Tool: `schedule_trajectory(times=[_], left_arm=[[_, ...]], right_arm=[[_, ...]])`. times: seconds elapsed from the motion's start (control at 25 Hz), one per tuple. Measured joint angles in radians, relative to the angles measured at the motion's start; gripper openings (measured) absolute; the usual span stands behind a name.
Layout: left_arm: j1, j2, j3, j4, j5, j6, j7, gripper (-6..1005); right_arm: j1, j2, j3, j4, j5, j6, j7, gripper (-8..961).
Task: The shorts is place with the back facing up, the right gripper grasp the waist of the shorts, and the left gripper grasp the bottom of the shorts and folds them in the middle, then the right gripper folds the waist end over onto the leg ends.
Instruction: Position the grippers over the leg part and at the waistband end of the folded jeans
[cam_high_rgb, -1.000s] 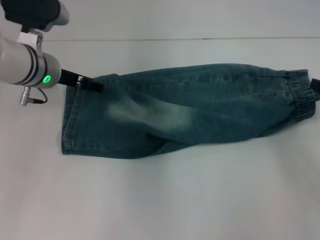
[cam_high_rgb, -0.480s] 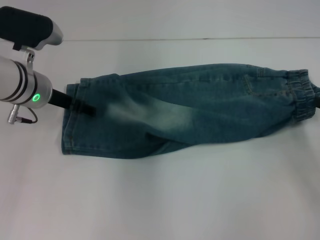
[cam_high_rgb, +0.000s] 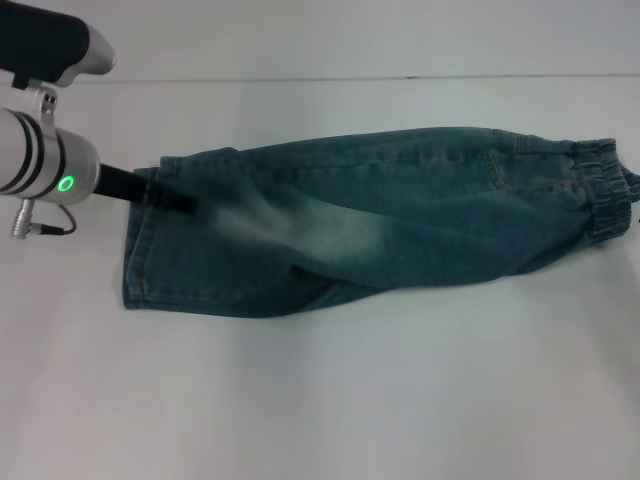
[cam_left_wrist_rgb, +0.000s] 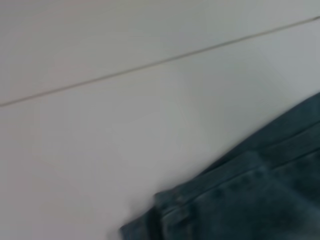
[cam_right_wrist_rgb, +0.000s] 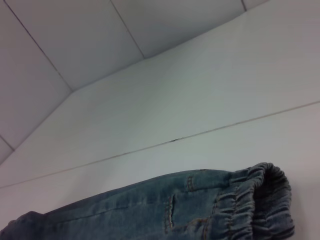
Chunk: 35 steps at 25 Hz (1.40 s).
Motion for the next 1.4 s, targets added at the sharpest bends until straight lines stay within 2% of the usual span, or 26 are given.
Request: schedule_trajectory(times=[0.08,0.12,0.2,0.36,0.44,0.48,0.6,0.72,0.88,1.04,1.4], left_arm=[[-0.002,0.0,-0.012,0.0,-0.051,0.007,0.039,933],[-0.004,0.002,-0.035,-0.004,-0.121,0.029,0.091,933],[-0.005,0.003,-0.054,-0.006,-0.154,0.045,0.12,933],[-0.005,0.011,-0.179,-0.009,-0.318,0.163,0.277,933],[-0.002,0.034,-0.251,-0.027,-0.417,0.286,0.372,933],[-0.002,0.034,-0.251,-0.027,-0.417,0.286,0.372,933],[0.0,0.068,-0.264,-0.067,-0.489,0.42,0.438,933],[-0.005,0.086,-0.264,-0.092,-0.514,0.529,0.484,933],[-0.007,0.082,-0.264,-0.09,-0.527,0.601,0.519,933],[-0.005,0.079,-0.265,-0.095,-0.549,0.604,0.515,933],[-0.001,0.084,-0.28,-0.096,-0.59,0.599,0.524,933]], right_arm=[[0.0,0.0,0.0,0.0,0.0,0.001,-0.001,936],[0.0,-0.001,0.0,0.0,0.0,0.001,-0.001,936],[0.0,-0.001,0.003,0.001,-0.001,-0.001,-0.001,936],[-0.001,-0.002,0.011,0.001,-0.001,-0.004,-0.003,936],[-0.002,-0.002,0.011,0.001,-0.001,-0.003,-0.005,936],[-0.002,-0.003,0.011,0.003,-0.001,-0.002,-0.007,936],[-0.003,-0.004,0.011,0.008,-0.001,0.003,-0.013,931],[-0.003,-0.004,0.011,0.013,-0.002,0.01,-0.021,927],[0.0,-0.011,0.011,0.042,-0.003,0.022,-0.035,922],[0.006,-0.023,0.004,0.072,-0.003,0.039,-0.043,919],[0.025,-0.029,0.0,0.077,-0.007,0.05,-0.051,912]])
